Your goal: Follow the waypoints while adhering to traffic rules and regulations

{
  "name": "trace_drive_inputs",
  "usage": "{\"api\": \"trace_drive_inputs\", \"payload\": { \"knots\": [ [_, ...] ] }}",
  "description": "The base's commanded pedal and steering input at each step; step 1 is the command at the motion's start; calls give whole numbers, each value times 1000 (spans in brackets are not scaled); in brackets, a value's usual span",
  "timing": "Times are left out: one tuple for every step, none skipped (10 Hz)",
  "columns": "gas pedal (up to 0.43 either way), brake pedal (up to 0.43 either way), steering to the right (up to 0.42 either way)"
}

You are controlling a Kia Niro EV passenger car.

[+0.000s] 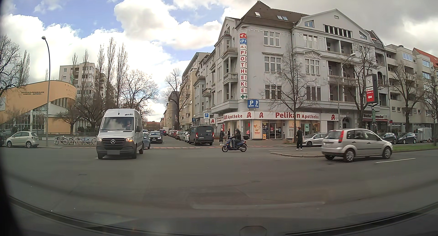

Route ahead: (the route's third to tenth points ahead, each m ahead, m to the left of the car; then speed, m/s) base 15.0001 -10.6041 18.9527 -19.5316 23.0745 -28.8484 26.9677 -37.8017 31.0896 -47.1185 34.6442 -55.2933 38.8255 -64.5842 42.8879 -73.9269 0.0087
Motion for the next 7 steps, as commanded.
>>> {"api": "trace_drive_inputs", "payload": {
  "knots": [
    [0, 201, 692],
    [0, 201, 692],
    [0, 201, 692],
    [0, 201, 692],
    [0, 201, 692],
    [0, 201, 692],
    [0, 201, 692]
  ]
}}
